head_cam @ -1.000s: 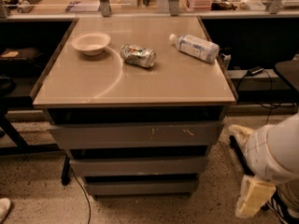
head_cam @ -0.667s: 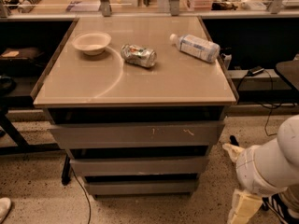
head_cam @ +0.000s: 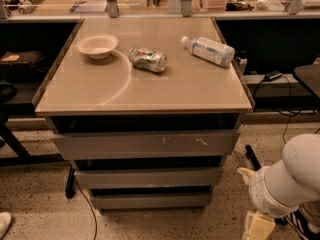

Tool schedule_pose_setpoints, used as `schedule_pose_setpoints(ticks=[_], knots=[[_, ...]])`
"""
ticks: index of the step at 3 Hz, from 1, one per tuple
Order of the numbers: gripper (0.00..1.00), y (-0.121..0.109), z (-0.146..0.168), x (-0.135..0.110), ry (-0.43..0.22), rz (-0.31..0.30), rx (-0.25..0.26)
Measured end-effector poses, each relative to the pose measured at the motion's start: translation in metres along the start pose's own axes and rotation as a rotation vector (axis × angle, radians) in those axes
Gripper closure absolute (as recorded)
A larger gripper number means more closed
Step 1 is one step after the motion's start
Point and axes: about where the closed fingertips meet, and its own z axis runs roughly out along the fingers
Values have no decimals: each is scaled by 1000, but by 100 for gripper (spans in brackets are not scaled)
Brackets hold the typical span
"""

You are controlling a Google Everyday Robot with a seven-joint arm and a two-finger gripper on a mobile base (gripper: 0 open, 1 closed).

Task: Open bottom drawer

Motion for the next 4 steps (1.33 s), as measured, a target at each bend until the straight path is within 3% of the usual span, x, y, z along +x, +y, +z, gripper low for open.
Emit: schedule_pose_setpoints(ticks=[1, 2, 3, 4], knots=[[0, -6, 30, 12, 19, 1, 17], [0, -23, 98, 38, 36, -13, 34], [0, -41, 158, 56, 13, -43, 46], [0, -51, 215, 68, -60, -56, 21]])
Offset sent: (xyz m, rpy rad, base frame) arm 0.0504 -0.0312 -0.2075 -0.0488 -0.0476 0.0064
